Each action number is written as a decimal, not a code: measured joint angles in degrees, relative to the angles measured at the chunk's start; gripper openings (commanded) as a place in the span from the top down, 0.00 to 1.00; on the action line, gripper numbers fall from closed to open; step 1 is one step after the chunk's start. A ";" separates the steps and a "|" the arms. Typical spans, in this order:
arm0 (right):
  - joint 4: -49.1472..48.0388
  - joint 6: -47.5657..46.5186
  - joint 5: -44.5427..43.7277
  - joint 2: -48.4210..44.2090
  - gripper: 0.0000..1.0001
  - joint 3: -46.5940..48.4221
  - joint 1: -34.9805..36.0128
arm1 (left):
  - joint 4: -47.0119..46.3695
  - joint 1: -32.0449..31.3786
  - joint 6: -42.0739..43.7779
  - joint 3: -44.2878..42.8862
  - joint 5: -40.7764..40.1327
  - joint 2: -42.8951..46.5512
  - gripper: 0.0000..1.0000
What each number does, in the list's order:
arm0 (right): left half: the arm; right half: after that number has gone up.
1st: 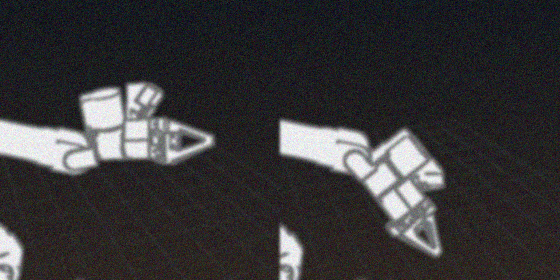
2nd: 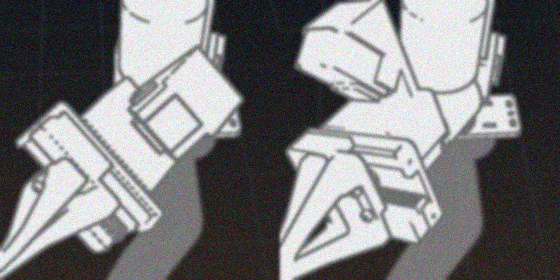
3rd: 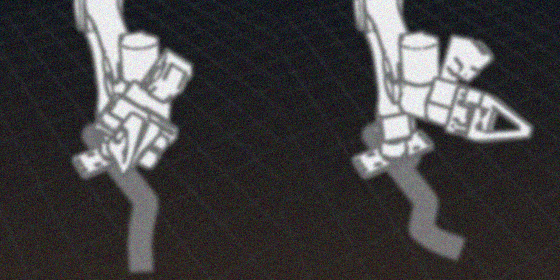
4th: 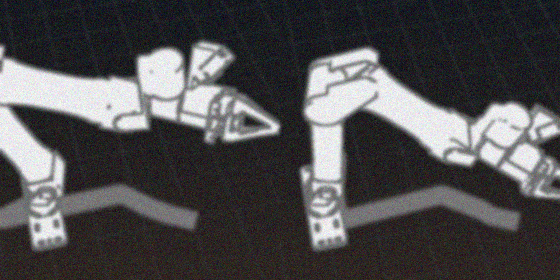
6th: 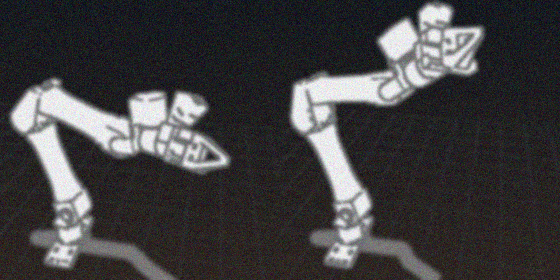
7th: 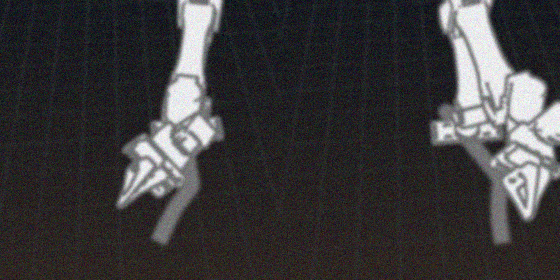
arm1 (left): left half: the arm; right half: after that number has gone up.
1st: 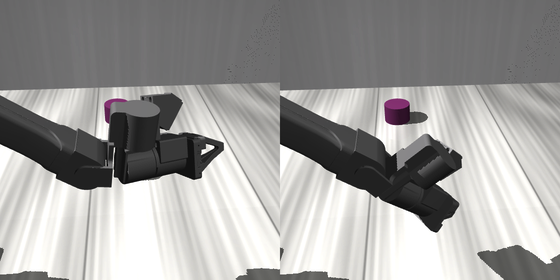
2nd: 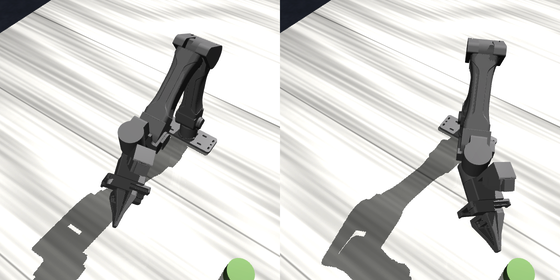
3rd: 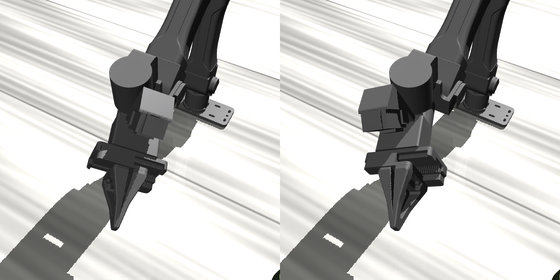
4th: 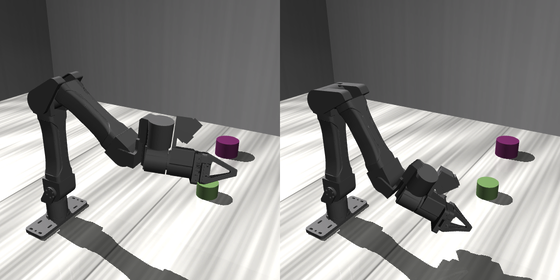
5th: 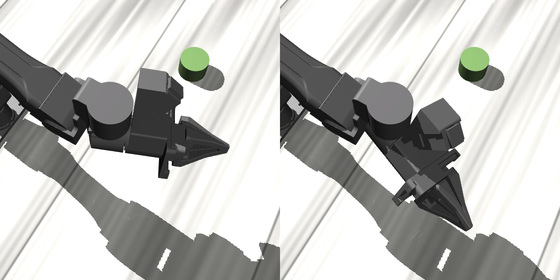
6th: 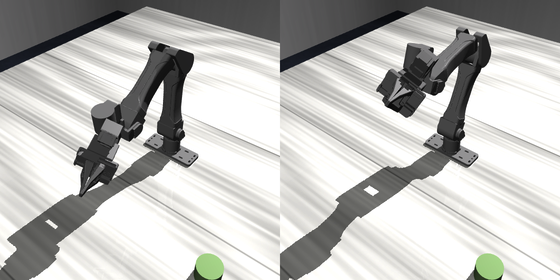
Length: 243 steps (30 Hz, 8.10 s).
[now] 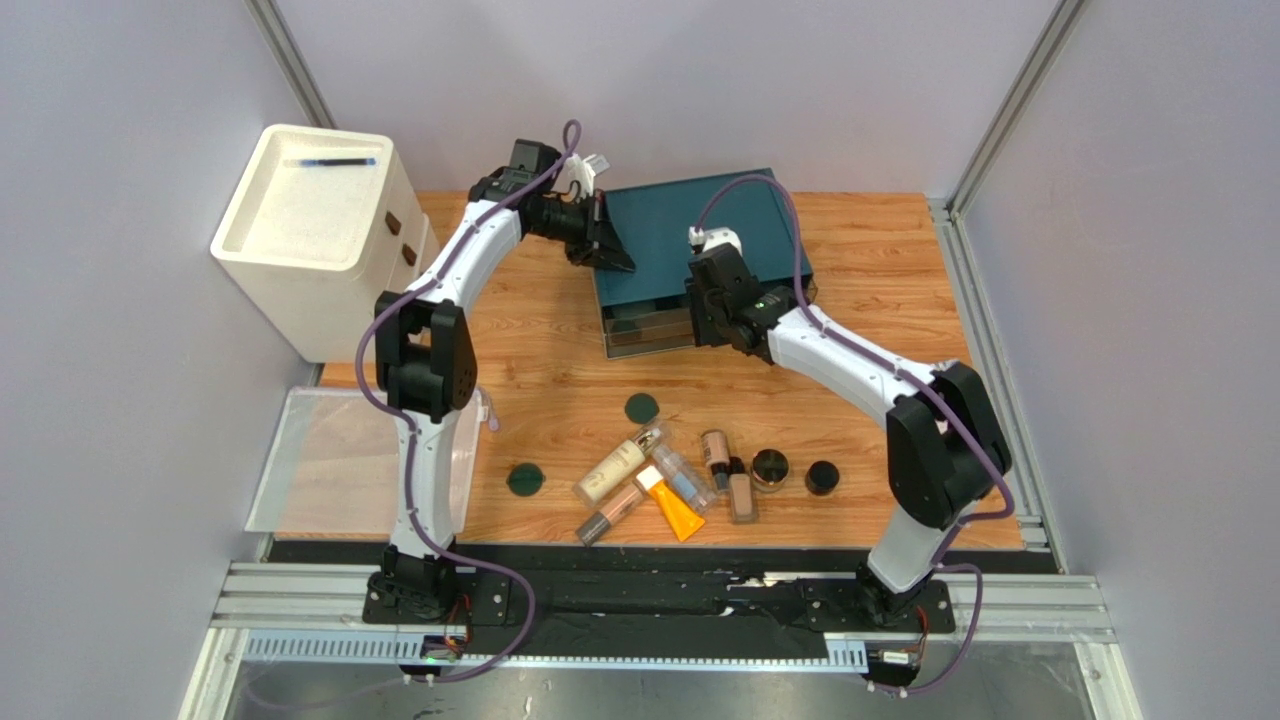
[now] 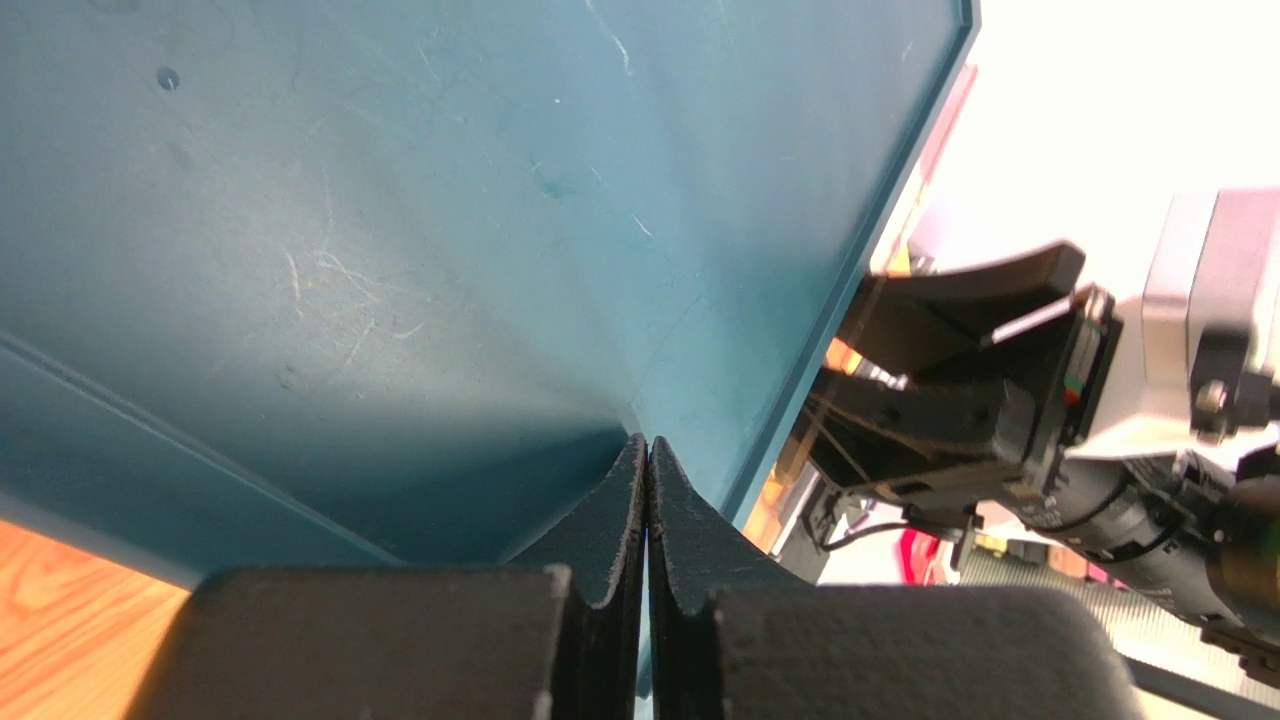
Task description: Organize the makeup
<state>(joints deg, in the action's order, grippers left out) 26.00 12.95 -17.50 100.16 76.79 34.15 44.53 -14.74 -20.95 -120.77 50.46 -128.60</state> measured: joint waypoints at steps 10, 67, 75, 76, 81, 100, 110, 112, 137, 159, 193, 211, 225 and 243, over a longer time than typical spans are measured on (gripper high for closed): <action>5.20 2.71 -0.61 -11.78 1.00 -11.08 4.07 | 1.22 -0.22 -0.02 -1.79 0.26 -1.18 1.00; 11.76 -5.09 19.67 -17.33 0.27 -18.86 18.38 | 9.44 -0.11 5.05 -2.64 -8.13 1.79 1.00; 7.52 -2.93 17.51 -12.94 0.37 -21.84 21.59 | 11.21 -0.11 5.68 -0.79 -8.31 3.37 1.00; 6.88 -2.64 17.42 -12.92 0.38 -21.90 21.62 | 11.26 -0.11 5.68 -0.74 -8.33 3.37 1.00; 3.08 -1.64 14.97 -11.58 0.39 -22.80 21.66 | 11.19 -0.11 5.68 -0.31 -8.31 3.63 1.00; 0.79 -0.96 0.37 -14.12 0.40 -26.29 24.81 | 11.47 -0.11 5.68 -0.48 -8.37 3.65 1.00; 3.82 3.76 -3.69 -24.41 0.38 -28.46 25.46 | 11.63 -0.11 5.70 -0.48 -8.37 3.65 1.00; 4.57 5.88 -3.96 -25.22 0.39 -29.51 25.57 | 11.63 -0.11 5.70 -0.48 -8.37 3.65 1.00; 10.45 26.51 1.95 -30.58 0.49 -42.32 25.73 | 11.39 -0.50 5.64 2.89 -6.78 5.20 1.00; 24.63 22.14 -6.08 -42.88 1.00 -28.52 26.05 | 11.45 -0.61 5.66 4.15 -5.95 5.84 1.00; 14.73 1.73 0.04 -4.11 0.31 9.38 10.38 | 12.33 -0.66 5.75 4.00 -5.79 5.86 1.00; 14.80 -1.11 18.62 -20.41 0.30 -12.61 23.39 | 13.84 -0.66 5.84 3.17 -6.82 5.68 1.00; 6.80 4.09 13.75 -10.86 0.39 -20.57 29.77 | 13.11 -0.94 5.73 5.88 -6.49 7.21 1.00; 6.12 6.97 6.54 -8.41 1.00 -21.70 31.93 | 12.22 -0.94 5.64 6.73 -6.51 7.74 1.00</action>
<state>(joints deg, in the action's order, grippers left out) 32.12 19.92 -10.96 91.74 55.09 66.08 56.75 -15.68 -15.31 -114.04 43.94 -120.86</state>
